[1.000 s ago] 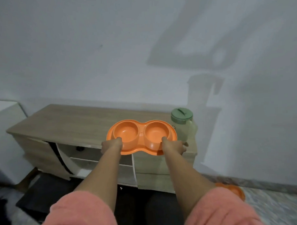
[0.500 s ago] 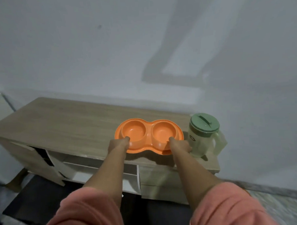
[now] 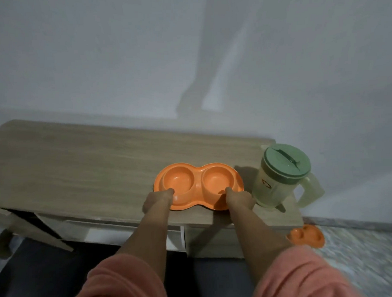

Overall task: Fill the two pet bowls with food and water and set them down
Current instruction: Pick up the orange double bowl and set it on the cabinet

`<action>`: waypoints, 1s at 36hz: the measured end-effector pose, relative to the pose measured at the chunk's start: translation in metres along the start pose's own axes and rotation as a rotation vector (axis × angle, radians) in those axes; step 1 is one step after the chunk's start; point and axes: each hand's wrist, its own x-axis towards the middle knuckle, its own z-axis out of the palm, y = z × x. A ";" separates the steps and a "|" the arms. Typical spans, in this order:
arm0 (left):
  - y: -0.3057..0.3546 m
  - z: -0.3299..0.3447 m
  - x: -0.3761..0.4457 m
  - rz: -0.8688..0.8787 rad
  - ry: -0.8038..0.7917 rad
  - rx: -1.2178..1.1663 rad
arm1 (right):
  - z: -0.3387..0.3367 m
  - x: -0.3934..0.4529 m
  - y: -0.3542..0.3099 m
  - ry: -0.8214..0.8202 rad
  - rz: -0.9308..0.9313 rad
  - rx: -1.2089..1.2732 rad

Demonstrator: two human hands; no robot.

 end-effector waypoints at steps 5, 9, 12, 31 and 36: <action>0.007 0.003 0.000 0.021 0.021 0.058 | 0.007 0.008 0.002 0.009 -0.001 -0.040; 0.012 0.004 -0.002 0.019 0.035 0.115 | 0.010 0.015 0.002 0.015 0.005 -0.057; 0.013 0.006 0.000 0.024 0.033 0.114 | 0.011 0.018 0.003 0.025 -0.005 -0.089; -0.049 -0.032 -0.026 0.566 -0.017 0.644 | 0.015 -0.032 0.051 0.058 -0.243 -0.092; -0.076 -0.050 -0.023 0.717 -0.138 0.913 | 0.036 -0.069 0.079 0.019 -0.512 -0.367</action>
